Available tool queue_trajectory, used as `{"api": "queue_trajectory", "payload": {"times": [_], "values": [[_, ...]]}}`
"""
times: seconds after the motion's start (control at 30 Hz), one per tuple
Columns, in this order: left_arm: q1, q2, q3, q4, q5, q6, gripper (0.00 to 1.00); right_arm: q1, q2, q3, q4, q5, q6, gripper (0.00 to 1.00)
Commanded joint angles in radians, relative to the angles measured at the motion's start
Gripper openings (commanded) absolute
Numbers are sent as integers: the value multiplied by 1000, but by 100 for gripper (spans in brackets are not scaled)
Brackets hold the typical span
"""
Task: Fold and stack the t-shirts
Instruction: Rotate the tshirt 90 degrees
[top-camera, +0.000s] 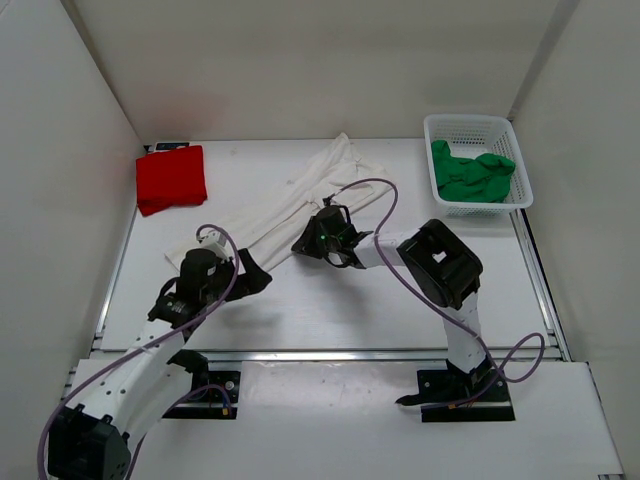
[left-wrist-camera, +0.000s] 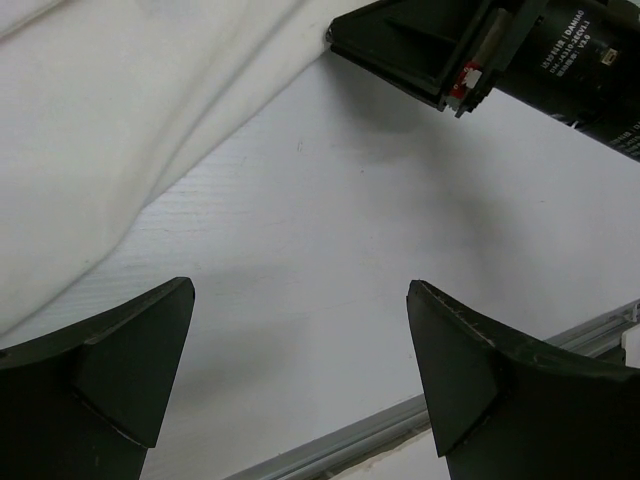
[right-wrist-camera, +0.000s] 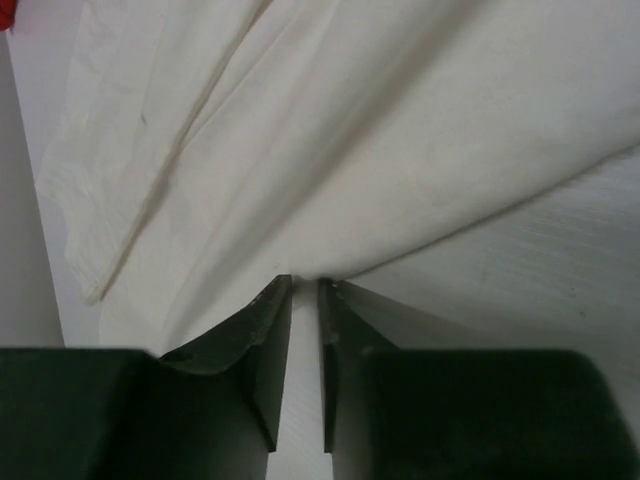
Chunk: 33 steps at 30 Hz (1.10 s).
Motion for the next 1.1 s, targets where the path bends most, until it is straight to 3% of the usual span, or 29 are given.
{"api": "queue_trajectory", "payload": {"times": [0.0,0.1,0.3,0.47,0.5,0.57,0.63,0.7,0.8,0.87,0.93,1.07], "values": [[-7,12,37,26,-40,0,99,1,77,44,-97,13,-25,13],[-13,35,38,20,-34,12,99,-16,67,30,-97,-7,-19,1],[-17,72,47,29,-54,15,99,-154,-161,-218,-45,-71,-126,0],[-88,124,64,51,-95,8,99,-410,-271,-277,-196,-296,-308,0],[-111,144,67,52,-112,9,98,-447,-272,-261,-258,-306,-348,2],[-128,162,67,63,-124,14,98,-485,-317,-267,-278,-286,-379,21],[-149,177,66,68,-135,28,98,-514,-359,-279,-287,-259,-396,32],[-186,205,63,59,-207,46,99,-527,-380,-272,-298,-197,-402,38],[-220,230,3,156,-203,72,99,-519,-383,-250,-309,-180,-415,38],[-200,262,-20,203,-146,69,89,-511,-389,-267,-303,-191,-399,36],[-212,321,-13,203,-163,75,60,-473,-432,-331,-281,-171,-389,37],[-231,421,50,111,-233,106,54,-429,-599,-460,-261,-127,-373,37]]}}
